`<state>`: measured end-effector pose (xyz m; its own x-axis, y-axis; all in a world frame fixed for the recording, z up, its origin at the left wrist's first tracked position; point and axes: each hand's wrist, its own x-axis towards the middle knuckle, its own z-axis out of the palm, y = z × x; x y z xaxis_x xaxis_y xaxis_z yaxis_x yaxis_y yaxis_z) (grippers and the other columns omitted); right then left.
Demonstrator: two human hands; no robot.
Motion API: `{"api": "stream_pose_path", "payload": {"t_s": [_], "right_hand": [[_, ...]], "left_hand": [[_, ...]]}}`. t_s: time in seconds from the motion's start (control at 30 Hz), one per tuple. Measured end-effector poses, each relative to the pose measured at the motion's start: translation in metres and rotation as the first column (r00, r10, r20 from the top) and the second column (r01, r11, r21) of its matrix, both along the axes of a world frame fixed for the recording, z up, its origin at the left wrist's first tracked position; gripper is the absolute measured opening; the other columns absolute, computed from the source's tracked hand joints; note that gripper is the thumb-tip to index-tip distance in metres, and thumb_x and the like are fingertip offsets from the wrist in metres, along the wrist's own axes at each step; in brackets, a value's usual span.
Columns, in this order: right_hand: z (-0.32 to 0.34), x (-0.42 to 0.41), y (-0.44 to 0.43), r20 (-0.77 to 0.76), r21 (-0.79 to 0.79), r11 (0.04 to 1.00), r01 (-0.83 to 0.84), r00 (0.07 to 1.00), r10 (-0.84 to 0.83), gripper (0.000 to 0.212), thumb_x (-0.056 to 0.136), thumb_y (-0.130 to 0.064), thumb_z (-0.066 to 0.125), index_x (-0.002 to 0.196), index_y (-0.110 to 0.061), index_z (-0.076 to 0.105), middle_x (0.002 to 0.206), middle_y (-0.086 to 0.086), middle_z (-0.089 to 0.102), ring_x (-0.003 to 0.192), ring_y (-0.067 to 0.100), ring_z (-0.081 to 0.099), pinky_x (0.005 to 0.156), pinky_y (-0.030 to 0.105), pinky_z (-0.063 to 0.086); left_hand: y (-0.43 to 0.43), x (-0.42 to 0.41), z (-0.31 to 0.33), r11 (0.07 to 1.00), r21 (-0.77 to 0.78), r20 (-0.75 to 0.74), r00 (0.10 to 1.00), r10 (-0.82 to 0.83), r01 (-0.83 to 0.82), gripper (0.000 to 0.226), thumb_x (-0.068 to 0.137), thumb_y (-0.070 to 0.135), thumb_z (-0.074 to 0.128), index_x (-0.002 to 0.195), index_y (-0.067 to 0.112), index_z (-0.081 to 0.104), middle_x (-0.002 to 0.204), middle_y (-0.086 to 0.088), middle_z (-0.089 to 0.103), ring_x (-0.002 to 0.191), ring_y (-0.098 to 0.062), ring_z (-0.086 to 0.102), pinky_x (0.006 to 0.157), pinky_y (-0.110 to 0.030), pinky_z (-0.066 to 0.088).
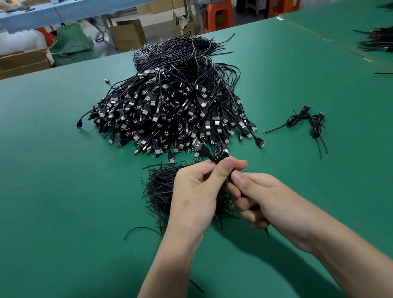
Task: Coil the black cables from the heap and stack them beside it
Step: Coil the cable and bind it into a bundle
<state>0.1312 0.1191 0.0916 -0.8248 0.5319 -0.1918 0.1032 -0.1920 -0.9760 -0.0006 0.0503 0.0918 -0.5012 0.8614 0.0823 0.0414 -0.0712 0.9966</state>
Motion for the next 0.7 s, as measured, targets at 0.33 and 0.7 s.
{"api": "stream_pose_path", "payload": {"t_s": [0.33, 0.7], "right_hand": [[-0.012, 0.0, 0.003, 0.069, 0.427, 0.876, 0.224, 0.958, -0.278, 0.04, 0.109, -0.033, 0.038, 0.073, -0.019, 0.042, 0.056, -0.014, 0.037, 0.052, 0.006, 0.032, 0.05, 0.018, 0.028], [-0.019, 0.0, -0.002, 0.042, 0.302, 0.92, 0.25, 0.961, -0.275, 0.038, 0.109, -0.032, 0.038, 0.075, -0.018, 0.044, 0.058, -0.013, 0.035, 0.051, 0.007, 0.03, 0.046, 0.015, 0.028]], "left_hand": [[-0.037, -0.064, -0.007, 0.964, -0.192, -0.862, 0.502, -0.077, -0.182, 0.02, 0.095, 0.034, 0.073, 0.114, 0.035, 0.078, 0.106, 0.019, 0.069, 0.107, -0.009, 0.06, 0.095, -0.034, 0.049], [-0.037, -0.059, -0.033, 0.97, -0.093, -0.913, 0.407, 0.006, -0.223, 0.004, 0.089, 0.026, 0.081, 0.09, 0.031, 0.081, 0.09, 0.017, 0.069, 0.089, -0.012, 0.06, 0.078, -0.032, 0.047]]}}
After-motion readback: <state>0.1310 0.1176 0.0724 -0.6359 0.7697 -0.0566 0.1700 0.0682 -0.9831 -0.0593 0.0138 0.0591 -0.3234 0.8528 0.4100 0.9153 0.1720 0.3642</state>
